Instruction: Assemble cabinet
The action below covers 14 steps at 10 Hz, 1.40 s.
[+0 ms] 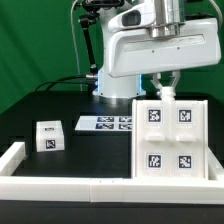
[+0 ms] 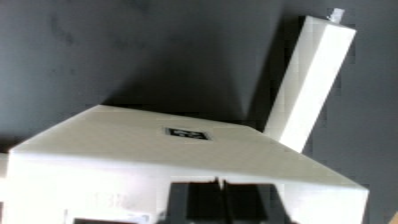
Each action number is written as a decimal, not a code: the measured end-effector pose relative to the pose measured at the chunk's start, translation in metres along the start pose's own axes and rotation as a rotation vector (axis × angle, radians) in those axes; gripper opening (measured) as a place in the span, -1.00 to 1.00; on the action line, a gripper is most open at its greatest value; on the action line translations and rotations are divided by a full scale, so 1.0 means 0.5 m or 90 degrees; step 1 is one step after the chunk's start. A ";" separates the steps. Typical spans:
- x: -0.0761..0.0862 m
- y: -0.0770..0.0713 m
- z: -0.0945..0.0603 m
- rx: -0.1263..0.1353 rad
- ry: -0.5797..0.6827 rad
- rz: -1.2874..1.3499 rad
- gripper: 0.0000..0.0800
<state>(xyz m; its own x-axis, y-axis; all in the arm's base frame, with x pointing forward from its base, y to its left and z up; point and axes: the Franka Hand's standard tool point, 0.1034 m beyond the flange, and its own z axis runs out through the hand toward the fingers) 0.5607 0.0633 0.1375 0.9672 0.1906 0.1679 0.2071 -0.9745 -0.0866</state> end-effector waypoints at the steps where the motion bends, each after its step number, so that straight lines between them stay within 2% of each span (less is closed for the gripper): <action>1: 0.011 0.000 -0.003 0.003 -0.005 0.000 -0.99; 2: 0.024 0.001 -0.005 0.004 -0.002 0.000 -0.99; 4: 0.025 -0.001 -0.005 0.006 -0.007 0.001 -0.99; 5: 0.025 -0.001 -0.005 0.006 -0.008 0.001 -0.71; 6: 0.024 -0.001 -0.004 0.006 -0.008 0.001 -0.71; 7: 0.016 0.001 0.002 0.004 -0.004 -0.004 -0.28; 8: -0.027 0.013 0.030 -0.005 0.012 -0.023 -0.28; 9: -0.090 0.044 0.050 -0.008 -0.003 -0.043 0.23; 10: -0.136 0.087 0.056 -0.015 -0.008 -0.065 0.60; 11: -0.177 0.127 0.055 -0.019 -0.017 -0.080 0.60; 12: -0.213 0.175 0.050 -0.020 -0.028 -0.090 0.91; 13: -0.227 0.225 0.039 -0.026 -0.029 -0.089 0.98; 14: -0.243 0.259 0.037 -0.028 -0.034 -0.086 0.98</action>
Offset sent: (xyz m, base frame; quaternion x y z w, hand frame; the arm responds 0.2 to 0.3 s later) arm 0.0000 0.0000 0.0000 0.0000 0.0000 0.0000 1.0000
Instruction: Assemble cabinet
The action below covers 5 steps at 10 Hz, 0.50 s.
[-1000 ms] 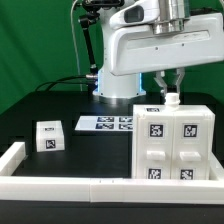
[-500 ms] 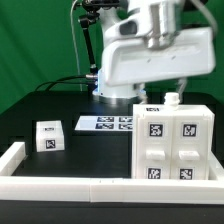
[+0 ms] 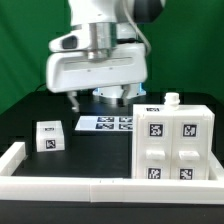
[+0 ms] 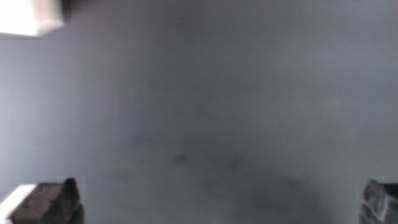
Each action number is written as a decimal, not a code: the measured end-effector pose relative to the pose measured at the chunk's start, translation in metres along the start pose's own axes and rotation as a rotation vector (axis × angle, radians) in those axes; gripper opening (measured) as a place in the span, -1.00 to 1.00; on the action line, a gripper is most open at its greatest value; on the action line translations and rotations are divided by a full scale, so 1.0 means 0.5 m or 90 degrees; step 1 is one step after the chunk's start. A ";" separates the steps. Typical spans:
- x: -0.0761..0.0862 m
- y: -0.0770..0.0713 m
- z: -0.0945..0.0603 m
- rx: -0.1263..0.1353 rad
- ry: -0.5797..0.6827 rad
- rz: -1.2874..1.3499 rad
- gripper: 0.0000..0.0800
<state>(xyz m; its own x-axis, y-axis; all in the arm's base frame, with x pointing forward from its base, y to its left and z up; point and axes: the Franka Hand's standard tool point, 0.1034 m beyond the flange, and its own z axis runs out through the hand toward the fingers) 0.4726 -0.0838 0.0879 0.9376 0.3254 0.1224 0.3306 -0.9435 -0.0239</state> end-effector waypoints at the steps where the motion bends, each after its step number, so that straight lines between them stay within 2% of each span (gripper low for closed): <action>1: -0.011 0.020 0.000 0.002 -0.006 0.003 1.00; 5: -0.007 0.013 0.001 0.002 -0.006 -0.002 0.99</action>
Offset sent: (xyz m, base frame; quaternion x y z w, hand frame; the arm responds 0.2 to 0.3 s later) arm 0.0000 0.0000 0.0000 0.0000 0.0000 0.0000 1.0000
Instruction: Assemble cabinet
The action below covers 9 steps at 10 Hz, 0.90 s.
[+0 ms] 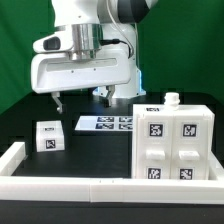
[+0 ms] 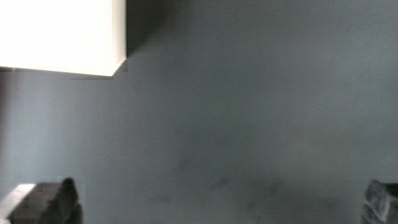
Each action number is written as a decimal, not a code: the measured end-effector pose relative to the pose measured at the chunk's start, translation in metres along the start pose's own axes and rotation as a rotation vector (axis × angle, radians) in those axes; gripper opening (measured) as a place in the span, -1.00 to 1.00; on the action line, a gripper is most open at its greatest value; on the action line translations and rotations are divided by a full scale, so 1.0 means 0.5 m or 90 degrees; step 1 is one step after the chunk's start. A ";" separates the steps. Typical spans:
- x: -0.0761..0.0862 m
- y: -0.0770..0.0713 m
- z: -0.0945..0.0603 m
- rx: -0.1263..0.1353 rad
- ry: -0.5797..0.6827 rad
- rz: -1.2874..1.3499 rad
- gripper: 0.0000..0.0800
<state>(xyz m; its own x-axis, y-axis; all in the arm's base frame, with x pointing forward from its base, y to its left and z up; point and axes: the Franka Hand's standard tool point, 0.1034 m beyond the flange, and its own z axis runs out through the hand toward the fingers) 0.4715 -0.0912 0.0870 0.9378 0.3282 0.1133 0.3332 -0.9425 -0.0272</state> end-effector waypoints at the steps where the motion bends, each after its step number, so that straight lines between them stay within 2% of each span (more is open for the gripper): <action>1: -0.001 0.000 0.000 0.000 0.000 0.000 0.99; 2: -0.017 0.009 0.006 -0.005 0.000 -0.016 0.99; 4: -0.103 0.064 0.026 -0.012 -0.015 -0.033 0.99; 5: -0.120 0.080 0.031 -0.011 -0.019 -0.026 0.99; 6: -0.134 0.093 0.040 -0.011 -0.020 -0.029 0.99; 7: -0.142 0.127 0.051 -0.009 -0.024 -0.022 0.99; 9: -0.134 0.160 0.065 -0.011 -0.022 -0.013 0.99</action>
Offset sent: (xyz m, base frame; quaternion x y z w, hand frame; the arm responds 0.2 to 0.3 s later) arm -0.0519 -0.0650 -0.0289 0.0032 0.0060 -0.0201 0.9998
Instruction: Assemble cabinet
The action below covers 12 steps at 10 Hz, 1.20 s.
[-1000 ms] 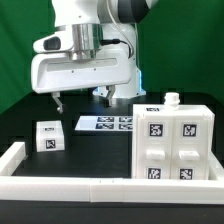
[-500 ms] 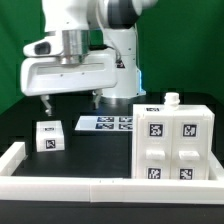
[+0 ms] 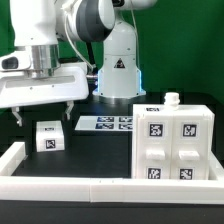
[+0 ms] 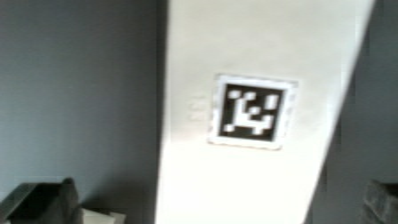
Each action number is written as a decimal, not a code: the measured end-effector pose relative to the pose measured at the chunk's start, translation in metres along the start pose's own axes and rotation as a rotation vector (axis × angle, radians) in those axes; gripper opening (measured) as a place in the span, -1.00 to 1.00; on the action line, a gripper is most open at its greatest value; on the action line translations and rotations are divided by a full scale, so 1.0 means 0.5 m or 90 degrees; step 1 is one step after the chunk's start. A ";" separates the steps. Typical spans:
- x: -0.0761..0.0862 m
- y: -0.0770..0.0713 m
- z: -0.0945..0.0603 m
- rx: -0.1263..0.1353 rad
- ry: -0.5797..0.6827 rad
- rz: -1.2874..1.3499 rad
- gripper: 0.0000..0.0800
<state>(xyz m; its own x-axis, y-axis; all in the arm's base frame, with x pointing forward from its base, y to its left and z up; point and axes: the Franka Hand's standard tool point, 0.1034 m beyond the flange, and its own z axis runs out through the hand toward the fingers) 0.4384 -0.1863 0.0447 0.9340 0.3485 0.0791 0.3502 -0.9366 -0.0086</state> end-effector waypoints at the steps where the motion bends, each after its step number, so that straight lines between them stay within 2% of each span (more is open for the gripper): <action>1: 0.000 0.001 0.008 -0.001 0.001 -0.003 0.99; 2: -0.022 -0.020 0.025 -0.007 0.002 -0.005 0.99; 3: -0.035 -0.039 0.034 0.005 -0.009 -0.002 0.99; 4: -0.029 -0.044 0.035 0.004 -0.007 -0.006 0.99; 6: -0.040 -0.060 0.043 0.004 -0.010 -0.012 0.99; 12: -0.056 -0.057 0.069 0.007 -0.014 -0.015 0.96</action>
Offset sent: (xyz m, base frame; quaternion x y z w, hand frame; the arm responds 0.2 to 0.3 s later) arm -0.0113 0.0177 -0.0090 -0.0079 -0.0006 0.0242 0.9997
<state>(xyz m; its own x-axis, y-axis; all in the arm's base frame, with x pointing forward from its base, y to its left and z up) 0.4045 -0.1683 0.0085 0.9270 0.3705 0.0582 0.3721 -0.9280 -0.0178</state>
